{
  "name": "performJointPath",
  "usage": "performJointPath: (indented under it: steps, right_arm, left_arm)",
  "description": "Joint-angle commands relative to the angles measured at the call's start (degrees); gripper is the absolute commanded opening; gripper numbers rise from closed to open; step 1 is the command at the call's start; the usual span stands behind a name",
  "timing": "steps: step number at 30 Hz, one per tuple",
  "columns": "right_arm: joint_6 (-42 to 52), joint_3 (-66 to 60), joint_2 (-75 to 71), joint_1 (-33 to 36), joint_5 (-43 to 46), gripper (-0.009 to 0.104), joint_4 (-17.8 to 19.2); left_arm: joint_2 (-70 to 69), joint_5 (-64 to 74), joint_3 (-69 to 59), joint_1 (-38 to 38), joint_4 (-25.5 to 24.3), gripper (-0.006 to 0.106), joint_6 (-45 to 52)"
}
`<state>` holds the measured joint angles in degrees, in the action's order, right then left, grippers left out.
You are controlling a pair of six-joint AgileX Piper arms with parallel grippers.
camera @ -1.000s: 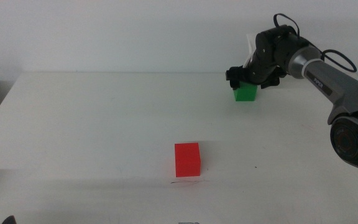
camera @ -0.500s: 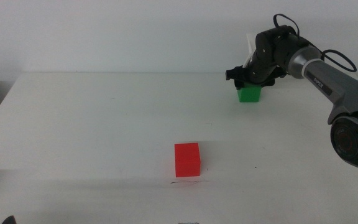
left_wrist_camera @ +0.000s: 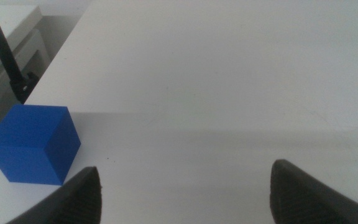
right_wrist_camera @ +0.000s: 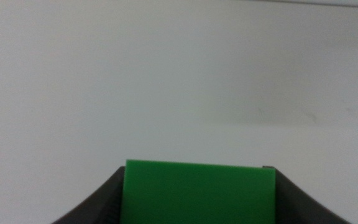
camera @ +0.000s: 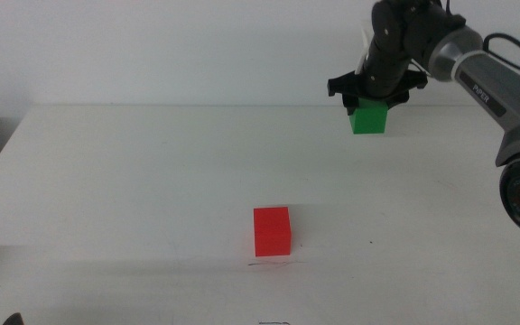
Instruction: Stack red cubes first, then green, then blue cubes in a specific spot.
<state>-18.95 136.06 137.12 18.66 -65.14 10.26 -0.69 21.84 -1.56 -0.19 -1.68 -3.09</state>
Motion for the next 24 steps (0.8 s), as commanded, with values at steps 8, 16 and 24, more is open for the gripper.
performJointPath:
  steps: [8,16,24]
  right_arm:
    - [-0.6,-6.7,-15.0,4.2,-2.3,-0.001,1.4]
    - [-9.6,-37.7,-33.8,9.8,13.8,-0.001,3.0]
    - [-20.9,-48.5,-40.7,17.5,15.6,-0.001,8.7]
  left_arm:
    - [-1.5,-4.3,0.1,-0.2,0.4,0.092,-0.5]
    - [-1.5,-4.3,0.1,-0.2,0.4,0.092,-0.5]
    - [-1.5,-4.3,0.1,-0.2,0.4,0.092,-0.5]
